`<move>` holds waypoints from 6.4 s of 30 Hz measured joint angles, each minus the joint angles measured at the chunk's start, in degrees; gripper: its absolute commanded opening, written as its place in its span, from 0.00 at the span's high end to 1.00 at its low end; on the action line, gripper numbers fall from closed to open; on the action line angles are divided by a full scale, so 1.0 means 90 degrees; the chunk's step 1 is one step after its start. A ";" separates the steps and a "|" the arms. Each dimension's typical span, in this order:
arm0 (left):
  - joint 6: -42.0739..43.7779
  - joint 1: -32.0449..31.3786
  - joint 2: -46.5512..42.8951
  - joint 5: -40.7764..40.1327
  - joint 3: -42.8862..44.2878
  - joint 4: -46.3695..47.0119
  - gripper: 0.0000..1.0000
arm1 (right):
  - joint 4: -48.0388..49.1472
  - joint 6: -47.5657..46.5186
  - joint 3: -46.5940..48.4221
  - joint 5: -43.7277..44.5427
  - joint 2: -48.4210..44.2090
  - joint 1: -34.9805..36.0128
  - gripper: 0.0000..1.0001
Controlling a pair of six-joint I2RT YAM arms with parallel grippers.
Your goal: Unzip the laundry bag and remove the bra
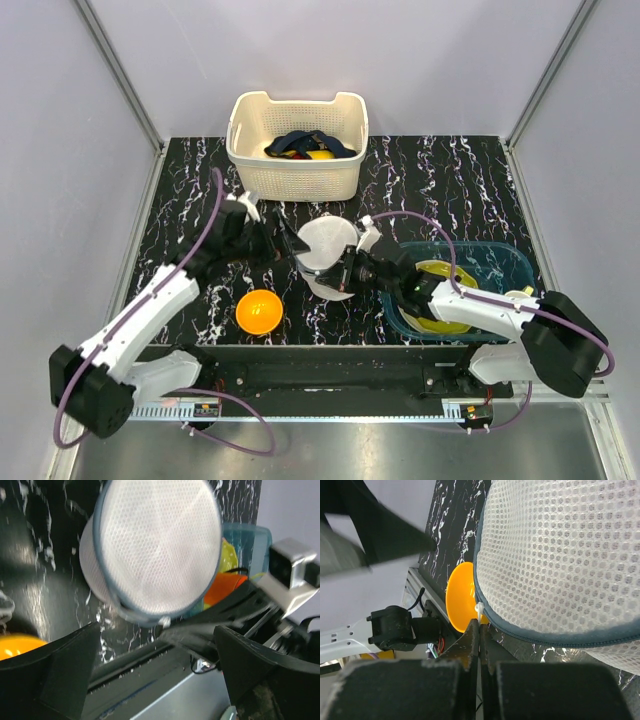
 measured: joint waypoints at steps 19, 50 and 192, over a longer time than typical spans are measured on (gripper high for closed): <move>-0.2470 -0.0338 -0.0512 -0.0092 -0.2244 0.2239 0.34 | -0.0053 0.0019 0.0236 -0.0134 0.0146 0.0000 1.00; -0.1246 -0.0080 0.0546 -0.0172 -0.0636 0.1015 1.00 | -0.1379 -0.0022 -0.0027 -0.0194 -0.1052 -0.0005 0.63; -0.0204 0.0206 0.0984 0.0007 -0.0248 0.0770 1.00 | -0.2594 0.0151 0.0561 -0.1387 0.0080 -0.0923 1.00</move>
